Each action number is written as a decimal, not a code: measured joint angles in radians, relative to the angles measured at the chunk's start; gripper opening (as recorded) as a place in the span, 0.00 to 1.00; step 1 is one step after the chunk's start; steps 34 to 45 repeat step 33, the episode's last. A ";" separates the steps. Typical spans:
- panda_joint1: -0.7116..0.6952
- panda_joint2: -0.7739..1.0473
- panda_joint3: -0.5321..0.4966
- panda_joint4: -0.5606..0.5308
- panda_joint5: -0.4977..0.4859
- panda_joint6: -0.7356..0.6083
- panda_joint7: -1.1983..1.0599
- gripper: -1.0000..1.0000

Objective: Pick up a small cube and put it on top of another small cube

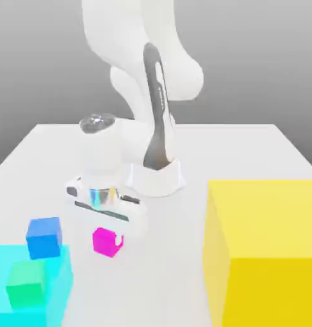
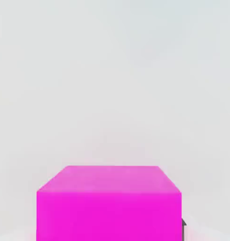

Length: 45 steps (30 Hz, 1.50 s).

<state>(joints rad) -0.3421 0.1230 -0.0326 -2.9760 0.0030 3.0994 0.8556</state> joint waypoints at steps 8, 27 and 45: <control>0.029 -0.244 -0.023 0.010 0.030 -0.209 -0.007 0.00; -0.070 -0.250 -0.037 0.453 -0.006 -0.698 0.479 0.00; -0.071 -0.192 -0.038 0.430 -0.005 -0.621 0.480 1.00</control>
